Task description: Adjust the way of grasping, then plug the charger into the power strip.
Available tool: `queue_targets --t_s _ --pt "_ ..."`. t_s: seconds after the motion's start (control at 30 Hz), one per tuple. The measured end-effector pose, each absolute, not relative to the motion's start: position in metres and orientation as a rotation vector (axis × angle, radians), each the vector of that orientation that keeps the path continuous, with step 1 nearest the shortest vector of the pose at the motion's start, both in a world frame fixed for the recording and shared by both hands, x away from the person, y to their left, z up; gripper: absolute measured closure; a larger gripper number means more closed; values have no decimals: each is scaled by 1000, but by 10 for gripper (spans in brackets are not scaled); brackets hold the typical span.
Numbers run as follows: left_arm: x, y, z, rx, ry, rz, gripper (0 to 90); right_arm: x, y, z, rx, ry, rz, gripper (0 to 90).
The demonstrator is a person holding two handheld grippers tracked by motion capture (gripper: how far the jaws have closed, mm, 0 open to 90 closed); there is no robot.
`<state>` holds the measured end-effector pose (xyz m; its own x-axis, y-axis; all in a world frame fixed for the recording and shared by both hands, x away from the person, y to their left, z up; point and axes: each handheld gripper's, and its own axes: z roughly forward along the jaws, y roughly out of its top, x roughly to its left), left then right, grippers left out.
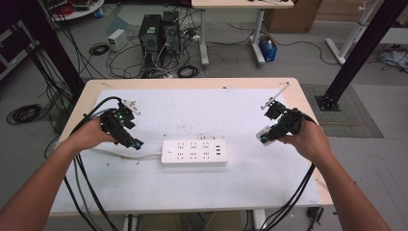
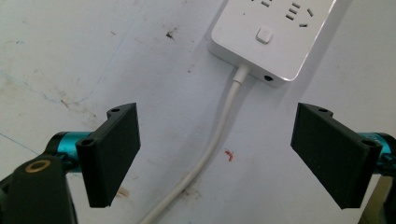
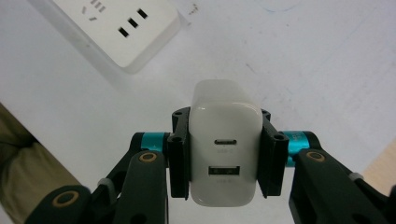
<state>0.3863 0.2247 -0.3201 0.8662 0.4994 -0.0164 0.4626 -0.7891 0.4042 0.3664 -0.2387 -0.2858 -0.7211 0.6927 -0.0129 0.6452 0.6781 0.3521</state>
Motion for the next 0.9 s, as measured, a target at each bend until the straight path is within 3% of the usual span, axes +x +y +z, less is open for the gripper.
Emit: queue_targets --t_s 0.9 --pt "378 234 -330 2666 688 192 158 360 -212 -281 826 2848 387 623"
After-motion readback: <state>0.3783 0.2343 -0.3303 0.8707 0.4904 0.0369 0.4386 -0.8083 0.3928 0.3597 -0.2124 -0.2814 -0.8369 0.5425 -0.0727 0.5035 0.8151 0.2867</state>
